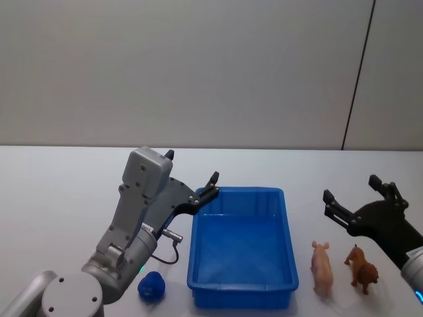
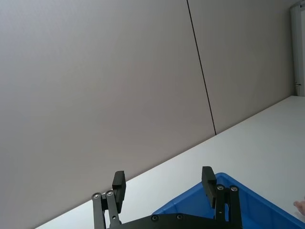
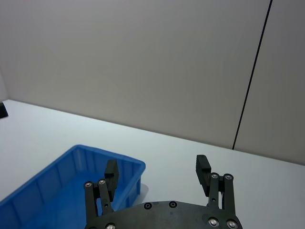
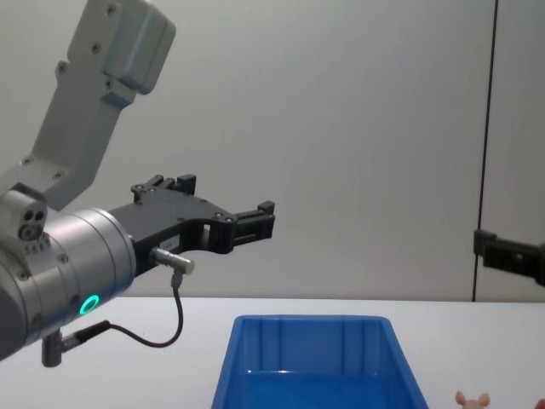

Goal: Pick up the two dolls from the table and place them into the box.

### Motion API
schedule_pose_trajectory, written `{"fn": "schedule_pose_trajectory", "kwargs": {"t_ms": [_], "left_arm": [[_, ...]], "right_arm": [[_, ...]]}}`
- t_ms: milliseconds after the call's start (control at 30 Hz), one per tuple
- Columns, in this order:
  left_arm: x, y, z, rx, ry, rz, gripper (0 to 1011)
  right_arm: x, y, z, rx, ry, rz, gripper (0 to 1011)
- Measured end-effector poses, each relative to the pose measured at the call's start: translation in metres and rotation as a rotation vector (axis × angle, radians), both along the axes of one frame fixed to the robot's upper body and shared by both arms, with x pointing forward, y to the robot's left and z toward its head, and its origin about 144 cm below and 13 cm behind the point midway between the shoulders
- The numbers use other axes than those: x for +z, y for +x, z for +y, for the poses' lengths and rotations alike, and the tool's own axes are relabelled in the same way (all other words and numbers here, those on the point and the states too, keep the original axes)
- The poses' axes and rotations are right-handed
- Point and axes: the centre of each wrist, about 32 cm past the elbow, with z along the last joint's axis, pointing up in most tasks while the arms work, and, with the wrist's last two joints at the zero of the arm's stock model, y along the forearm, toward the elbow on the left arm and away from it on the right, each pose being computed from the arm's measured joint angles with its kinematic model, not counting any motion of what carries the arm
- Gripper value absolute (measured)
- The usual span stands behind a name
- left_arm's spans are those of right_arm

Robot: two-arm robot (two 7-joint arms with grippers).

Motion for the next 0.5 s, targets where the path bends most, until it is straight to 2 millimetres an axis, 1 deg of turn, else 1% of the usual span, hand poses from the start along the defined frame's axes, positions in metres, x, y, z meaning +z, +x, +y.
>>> {"fn": "schedule_pose_trajectory", "kwargs": {"t_ms": [500], "left_arm": [[0.000,0.000,0.000,0.000,0.000,0.000,1001]], "right_arm": [[-0.017,0.001,-0.030,0.006,-0.096,0.134,1001]]}}
